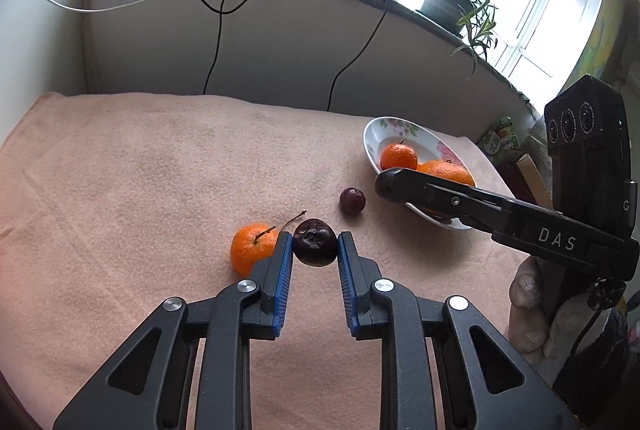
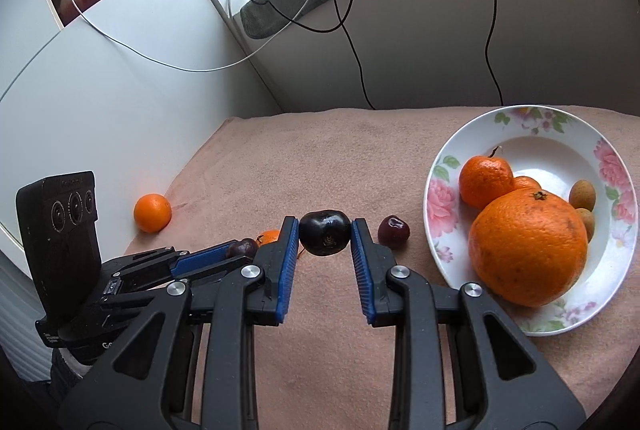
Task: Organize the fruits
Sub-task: 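Carry the cherry into the plate and open the right tool, then withdraw both tools toward the stemmed tangerine and the last cherry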
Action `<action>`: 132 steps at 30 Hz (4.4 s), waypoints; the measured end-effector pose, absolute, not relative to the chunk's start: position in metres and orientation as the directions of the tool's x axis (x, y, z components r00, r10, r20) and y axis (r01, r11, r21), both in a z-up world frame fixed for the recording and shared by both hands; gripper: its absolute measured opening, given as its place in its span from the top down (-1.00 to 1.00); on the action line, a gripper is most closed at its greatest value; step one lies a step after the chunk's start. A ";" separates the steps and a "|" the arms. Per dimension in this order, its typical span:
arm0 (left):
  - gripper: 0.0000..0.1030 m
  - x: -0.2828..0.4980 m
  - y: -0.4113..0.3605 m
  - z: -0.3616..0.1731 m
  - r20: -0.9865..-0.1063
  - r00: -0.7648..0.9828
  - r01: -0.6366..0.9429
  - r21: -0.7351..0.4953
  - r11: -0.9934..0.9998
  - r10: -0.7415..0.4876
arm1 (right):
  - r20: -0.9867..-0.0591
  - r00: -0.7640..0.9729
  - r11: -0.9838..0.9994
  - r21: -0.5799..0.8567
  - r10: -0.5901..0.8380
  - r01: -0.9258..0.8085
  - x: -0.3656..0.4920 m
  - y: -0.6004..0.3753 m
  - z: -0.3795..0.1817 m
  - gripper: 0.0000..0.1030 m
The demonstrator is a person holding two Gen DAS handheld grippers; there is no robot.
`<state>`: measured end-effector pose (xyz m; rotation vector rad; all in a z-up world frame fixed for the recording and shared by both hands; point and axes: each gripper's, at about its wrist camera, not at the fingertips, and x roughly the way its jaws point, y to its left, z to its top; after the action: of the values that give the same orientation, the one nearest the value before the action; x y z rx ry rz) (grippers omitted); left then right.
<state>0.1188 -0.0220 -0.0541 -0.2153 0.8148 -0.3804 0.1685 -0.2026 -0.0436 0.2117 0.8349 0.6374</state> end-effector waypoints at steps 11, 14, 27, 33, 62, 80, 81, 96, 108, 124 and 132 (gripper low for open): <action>0.59 0.146 -0.056 -0.048 -0.657 0.613 0.293 -0.327 0.899 -0.438 | -0.589 0.603 0.843 0.382 0.538 -0.380 0.162 -0.257 -0.023 0.46; 0.59 0.153 -0.063 -0.046 -0.656 0.611 0.305 -0.321 0.897 -0.443 | -0.583 0.624 0.853 0.384 0.520 -0.353 0.163 -0.275 -0.021 0.46; 0.59 0.186 -0.102 -0.043 -0.664 0.587 0.350 -0.307 0.885 -0.463 | -0.594 0.677 0.895 0.371 0.434 -0.248 0.181 -0.335 -0.025 0.46; 0.59 0.200 -0.117 -0.042 -0.667 0.578 0.369 -0.300 0.880 -0.470 | -0.613 0.677 0.904 0.376 0.408 -0.205 0.193 -0.352 -0.036 0.46; 0.59 0.231 -0.161 -0.041 -0.680 0.539 0.434 -0.281 0.856 -0.497 | -0.664 0.648 0.920 0.355 0.373 -0.165 0.216 -0.357 -0.059 0.45; 0.00 0.227 -0.164 -0.035 -0.672 0.554 0.442 -0.262 0.858 -0.491 | -0.662 0.655 0.923 0.347 0.365 -0.165 0.213 -0.358 -0.060 0.17; -0.12 0.227 -0.163 -0.035 -0.671 0.557 0.442 -0.260 0.859 -0.489 | -0.657 0.663 0.926 0.341 0.359 -0.164 0.212 -0.358 -0.059 -0.13; -0.44 0.218 -0.160 -0.024 -0.667 0.604 0.412 -0.208 0.887 -0.437 | -0.661 0.705 0.964 0.236 0.255 -0.127 0.199 -0.354 -0.047 -0.62; -0.44 0.197 -0.145 -0.014 -0.646 0.646 0.388 -0.180 0.904 -0.407 | -0.624 0.762 0.983 0.149 0.175 -0.104 0.182 -0.345 -0.030 -0.87; -0.44 0.163 -0.103 -0.006 -0.618 0.693 0.338 -0.176 0.925 -0.371 | -0.617 0.746 0.968 0.145 0.250 -0.204 0.160 -0.302 -0.017 -0.87; -0.44 0.147 -0.068 -0.011 -0.615 0.709 0.293 -0.187 0.938 -0.344 | -0.603 0.738 0.953 0.178 0.303 -0.246 0.148 -0.285 -0.013 -0.87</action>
<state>0.1465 -0.0685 -0.0110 -0.0775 0.6982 -0.3542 0.1481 -0.2849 -0.0129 0.0884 0.6764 0.3017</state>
